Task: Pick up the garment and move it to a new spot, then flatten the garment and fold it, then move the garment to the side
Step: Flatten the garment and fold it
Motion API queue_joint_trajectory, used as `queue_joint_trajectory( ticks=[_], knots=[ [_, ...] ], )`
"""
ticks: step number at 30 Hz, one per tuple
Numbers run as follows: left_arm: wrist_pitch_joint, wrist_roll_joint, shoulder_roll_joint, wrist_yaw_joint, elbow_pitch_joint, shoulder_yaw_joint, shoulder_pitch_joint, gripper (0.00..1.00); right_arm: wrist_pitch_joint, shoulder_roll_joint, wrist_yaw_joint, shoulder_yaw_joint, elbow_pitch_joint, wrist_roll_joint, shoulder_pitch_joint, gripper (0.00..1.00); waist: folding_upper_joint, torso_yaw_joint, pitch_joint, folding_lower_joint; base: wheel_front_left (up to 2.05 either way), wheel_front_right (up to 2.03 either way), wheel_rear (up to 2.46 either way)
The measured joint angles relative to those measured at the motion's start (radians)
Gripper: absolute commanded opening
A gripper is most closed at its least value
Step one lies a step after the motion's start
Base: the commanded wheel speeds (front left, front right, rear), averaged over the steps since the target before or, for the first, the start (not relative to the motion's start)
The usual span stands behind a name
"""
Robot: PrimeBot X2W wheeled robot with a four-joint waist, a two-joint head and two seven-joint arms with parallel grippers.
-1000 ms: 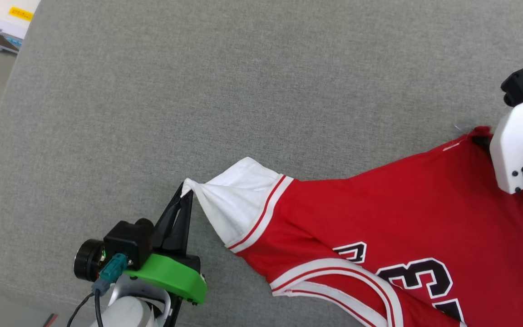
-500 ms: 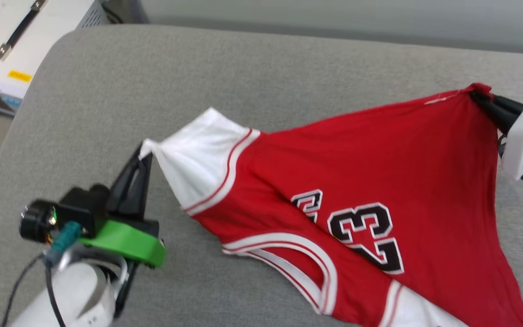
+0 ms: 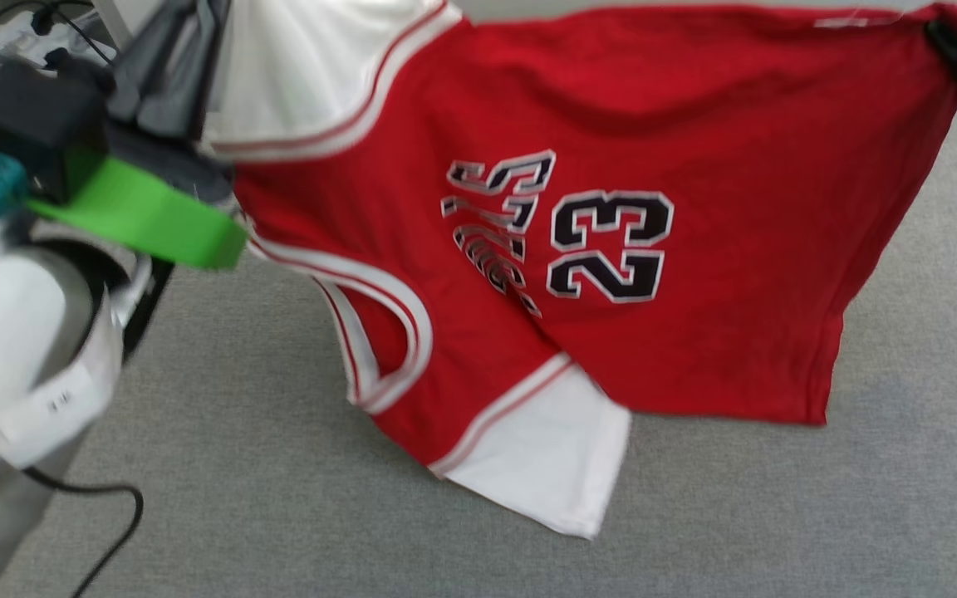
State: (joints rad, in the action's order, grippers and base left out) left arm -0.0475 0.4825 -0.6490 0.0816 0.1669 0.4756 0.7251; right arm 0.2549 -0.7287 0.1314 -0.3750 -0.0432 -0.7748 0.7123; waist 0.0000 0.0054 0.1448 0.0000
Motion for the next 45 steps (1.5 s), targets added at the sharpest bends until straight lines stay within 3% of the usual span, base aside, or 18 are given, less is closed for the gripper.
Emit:
queue_joint_trajectory(
  ticks=[7, 12, 18, 26, 37, 45],
  knots=[
    [0.047, -0.008, 0.034, -0.089, -0.113, 0.003, 0.296, 0.00, 0.062, 0.060, 0.000, 0.090, 0.009, 0.075, 0.158, 0.00, 0.0000, -0.018, 0.067, 0.0000, 0.00, 0.00, 0.00],
    [0.069, -0.037, 0.063, -0.154, -0.259, 0.010, 0.572, 0.00, 0.078, 0.107, 0.000, 0.120, -0.078, 0.142, 0.383, 0.00, 0.0000, -0.025, 0.153, 0.0000, 0.00, 0.00, 0.00],
    [0.063, -0.091, 0.096, -0.193, -0.435, 0.039, 0.899, 0.00, 0.061, 0.153, 0.000, 0.100, -0.237, 0.227, 0.679, 0.00, 0.0000, -0.035, 0.265, 0.0001, 0.00, 0.00, 0.00],
    [0.007, -0.096, 0.141, -0.207, -0.668, 0.095, 1.207, 0.00, -0.036, 0.203, 0.000, 0.040, -0.451, 0.295, 0.989, 0.00, 0.0000, -0.047, 0.393, 0.0002, 0.00, 0.00, 0.00],
    [-0.100, -0.029, 0.158, -0.210, -0.866, 0.232, 1.296, 0.00, -0.164, 0.249, 0.000, -0.114, -0.670, 0.280, 1.101, 0.00, 0.0000, -0.055, 0.485, 0.0002, 0.00, 0.00, 0.00],
    [-0.159, 0.072, 0.113, -0.210, -0.903, 0.307, 1.110, 0.00, -0.268, 0.272, 0.000, -0.243, -0.721, 0.168, 0.956, 0.00, 0.0000, -0.060, 0.472, 0.0001, 0.00, 0.00, 0.00]
  ],
)
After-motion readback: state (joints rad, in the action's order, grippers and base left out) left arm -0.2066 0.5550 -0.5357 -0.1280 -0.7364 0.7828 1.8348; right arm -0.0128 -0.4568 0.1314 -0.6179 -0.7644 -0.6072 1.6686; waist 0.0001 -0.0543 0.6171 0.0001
